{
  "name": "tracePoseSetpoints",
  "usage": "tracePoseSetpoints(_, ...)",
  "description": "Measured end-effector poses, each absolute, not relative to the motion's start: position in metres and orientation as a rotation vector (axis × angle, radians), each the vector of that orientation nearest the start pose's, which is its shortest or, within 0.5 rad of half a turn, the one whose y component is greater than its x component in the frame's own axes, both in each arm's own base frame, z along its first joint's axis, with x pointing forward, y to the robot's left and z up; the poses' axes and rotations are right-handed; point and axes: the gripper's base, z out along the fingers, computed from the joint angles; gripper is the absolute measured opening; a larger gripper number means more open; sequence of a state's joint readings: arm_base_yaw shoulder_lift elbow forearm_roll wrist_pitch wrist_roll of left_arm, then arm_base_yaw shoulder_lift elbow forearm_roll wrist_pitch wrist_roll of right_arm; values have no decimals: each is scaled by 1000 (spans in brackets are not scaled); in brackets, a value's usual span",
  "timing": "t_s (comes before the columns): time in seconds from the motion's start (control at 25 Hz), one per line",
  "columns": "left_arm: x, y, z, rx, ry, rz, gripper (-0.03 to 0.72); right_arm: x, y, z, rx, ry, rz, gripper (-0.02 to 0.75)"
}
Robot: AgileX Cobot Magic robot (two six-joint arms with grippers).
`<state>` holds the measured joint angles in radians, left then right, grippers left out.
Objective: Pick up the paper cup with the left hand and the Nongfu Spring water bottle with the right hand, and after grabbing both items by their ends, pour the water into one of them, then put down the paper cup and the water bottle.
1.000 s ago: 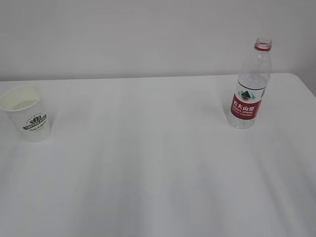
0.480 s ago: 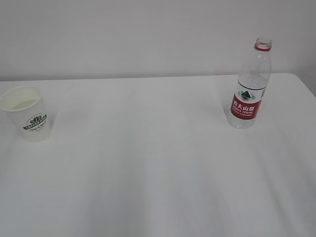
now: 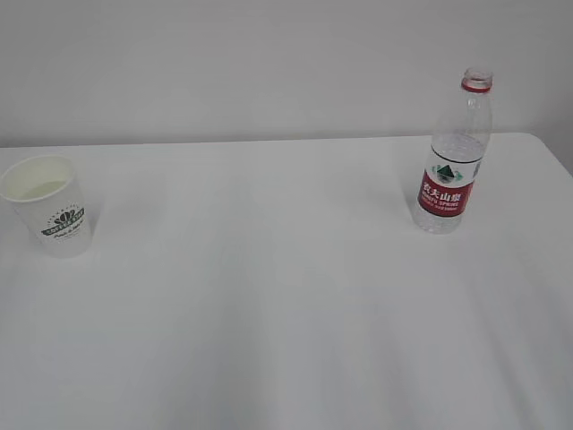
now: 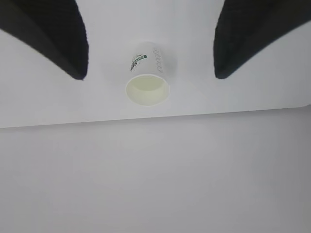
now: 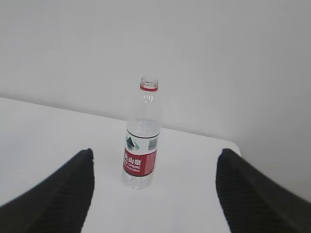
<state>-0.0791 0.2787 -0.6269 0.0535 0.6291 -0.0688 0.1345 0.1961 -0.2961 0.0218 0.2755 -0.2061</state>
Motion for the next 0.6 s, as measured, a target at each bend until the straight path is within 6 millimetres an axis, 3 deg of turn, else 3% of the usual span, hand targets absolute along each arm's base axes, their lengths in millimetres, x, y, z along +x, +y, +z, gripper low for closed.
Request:
tracePoseSetpoints(0.28,30,1,365,16,1822,-47,570,46,7,287,-274,1653,-32,593)
tracePoseSetpoints(0.6,20,2,355,10,1998,-41,568,33,5,303,-290,1720,-33,592)
